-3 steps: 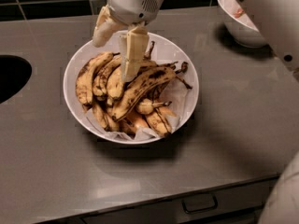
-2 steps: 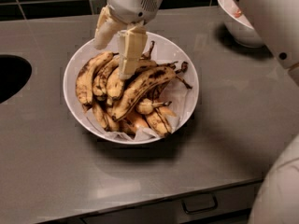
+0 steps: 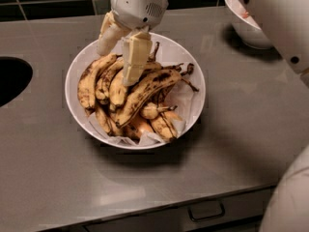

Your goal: Pick banana from white bowl

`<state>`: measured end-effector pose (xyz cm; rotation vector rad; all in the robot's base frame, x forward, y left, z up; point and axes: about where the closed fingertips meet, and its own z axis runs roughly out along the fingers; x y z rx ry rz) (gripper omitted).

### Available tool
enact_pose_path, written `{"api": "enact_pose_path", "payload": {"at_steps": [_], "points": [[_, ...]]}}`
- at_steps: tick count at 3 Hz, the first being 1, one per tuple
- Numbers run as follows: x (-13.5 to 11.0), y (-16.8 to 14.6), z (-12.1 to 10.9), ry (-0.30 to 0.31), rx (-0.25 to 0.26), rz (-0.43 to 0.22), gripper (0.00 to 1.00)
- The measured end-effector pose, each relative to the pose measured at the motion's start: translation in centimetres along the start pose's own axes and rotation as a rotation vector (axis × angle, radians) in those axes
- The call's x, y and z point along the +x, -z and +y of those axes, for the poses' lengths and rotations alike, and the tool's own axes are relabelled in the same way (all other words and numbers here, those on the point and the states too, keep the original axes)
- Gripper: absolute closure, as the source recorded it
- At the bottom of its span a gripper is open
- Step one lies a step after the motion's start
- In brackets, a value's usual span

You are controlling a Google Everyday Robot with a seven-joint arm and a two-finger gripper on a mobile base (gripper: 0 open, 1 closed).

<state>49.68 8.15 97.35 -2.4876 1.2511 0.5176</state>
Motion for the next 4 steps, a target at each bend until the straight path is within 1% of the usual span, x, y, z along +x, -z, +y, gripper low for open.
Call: {"api": "enact_pose_path", "payload": {"at_steps": [1,2,4], "points": [[-0.20,-0.58,1.31,-0.018,-0.028,-0.014,0.28],[-0.41,-0.79,1.85,-0.028,-0.039,-0.017,0.26],[-0.53,-0.80,1.85,-0.033,-0.041,-0.016,0.27]]}}
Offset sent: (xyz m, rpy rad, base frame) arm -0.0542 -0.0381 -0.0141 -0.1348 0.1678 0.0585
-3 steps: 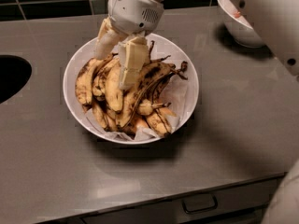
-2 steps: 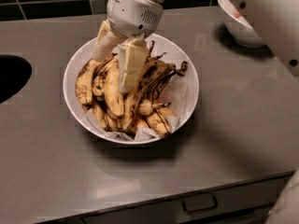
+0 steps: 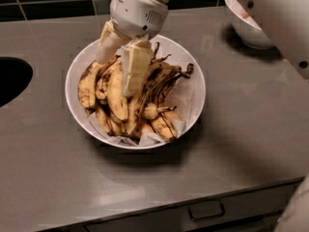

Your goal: Pick banana from white bowl

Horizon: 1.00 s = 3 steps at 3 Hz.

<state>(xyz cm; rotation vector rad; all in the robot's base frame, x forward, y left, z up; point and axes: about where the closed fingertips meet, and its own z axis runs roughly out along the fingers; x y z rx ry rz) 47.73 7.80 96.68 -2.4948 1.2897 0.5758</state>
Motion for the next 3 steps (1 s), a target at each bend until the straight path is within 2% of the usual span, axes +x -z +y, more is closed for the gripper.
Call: {"api": "enact_pose_path", "payload": {"at_steps": [1,2,3], "points": [[0.00,0.00,0.00,0.000,0.000,0.000,0.27],[0.00,0.00,0.00,0.000,0.000,0.000,0.44],[0.00,0.00,0.00,0.000,0.000,0.000,0.67]]}}
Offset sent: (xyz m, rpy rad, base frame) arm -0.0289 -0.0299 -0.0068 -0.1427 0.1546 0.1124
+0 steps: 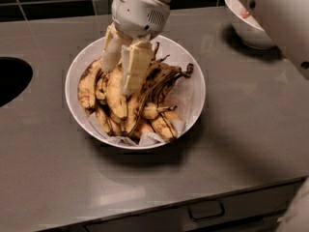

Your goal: Pick banana from white bowl

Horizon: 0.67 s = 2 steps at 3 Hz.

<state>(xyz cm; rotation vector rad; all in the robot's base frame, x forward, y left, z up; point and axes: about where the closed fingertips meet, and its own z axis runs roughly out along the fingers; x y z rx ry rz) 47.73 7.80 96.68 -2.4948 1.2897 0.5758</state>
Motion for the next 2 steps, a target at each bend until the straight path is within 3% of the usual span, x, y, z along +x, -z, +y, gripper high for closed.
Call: {"api": "enact_pose_path", "payload": {"at_steps": [1,2], "points": [[0.00,0.00,0.00,0.000,0.000,0.000,0.90],[0.00,0.00,0.00,0.000,0.000,0.000,1.00]]}}
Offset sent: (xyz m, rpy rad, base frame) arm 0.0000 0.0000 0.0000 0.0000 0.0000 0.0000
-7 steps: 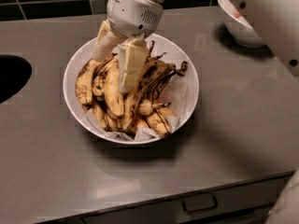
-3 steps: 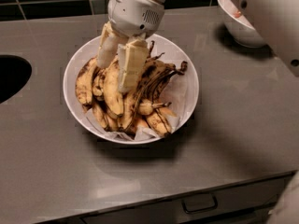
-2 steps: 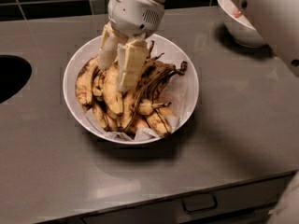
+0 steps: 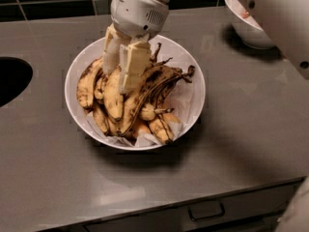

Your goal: Pick banana from white bowl

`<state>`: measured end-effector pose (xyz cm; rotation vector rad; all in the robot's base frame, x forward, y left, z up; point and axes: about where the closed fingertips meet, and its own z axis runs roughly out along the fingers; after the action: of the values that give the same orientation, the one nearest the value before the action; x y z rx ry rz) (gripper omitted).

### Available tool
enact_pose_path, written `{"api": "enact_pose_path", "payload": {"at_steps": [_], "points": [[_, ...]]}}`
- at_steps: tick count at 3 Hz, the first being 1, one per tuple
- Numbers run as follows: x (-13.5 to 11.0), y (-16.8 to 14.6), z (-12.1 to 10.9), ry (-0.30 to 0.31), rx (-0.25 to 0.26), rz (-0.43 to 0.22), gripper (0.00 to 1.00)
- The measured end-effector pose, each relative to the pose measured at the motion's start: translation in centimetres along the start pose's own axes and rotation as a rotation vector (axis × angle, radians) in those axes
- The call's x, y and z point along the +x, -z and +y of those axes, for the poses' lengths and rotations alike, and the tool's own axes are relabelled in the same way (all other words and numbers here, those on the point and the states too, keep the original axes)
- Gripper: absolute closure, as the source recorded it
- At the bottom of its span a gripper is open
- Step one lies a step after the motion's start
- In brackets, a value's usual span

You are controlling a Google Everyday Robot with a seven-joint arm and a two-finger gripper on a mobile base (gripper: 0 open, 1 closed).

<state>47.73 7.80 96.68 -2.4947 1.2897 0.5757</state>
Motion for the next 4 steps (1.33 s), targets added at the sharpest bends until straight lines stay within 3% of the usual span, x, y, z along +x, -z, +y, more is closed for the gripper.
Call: {"api": "enact_pose_path", "payload": {"at_steps": [1,2,4], "points": [[0.0,0.0,0.0,0.000,0.000,0.000,1.00],[-0.4,0.2,-1.0,0.003,0.051,-0.001,1.00],[-3.7,2.8,-1.4,0.060,0.140,0.082,1.00]]}}
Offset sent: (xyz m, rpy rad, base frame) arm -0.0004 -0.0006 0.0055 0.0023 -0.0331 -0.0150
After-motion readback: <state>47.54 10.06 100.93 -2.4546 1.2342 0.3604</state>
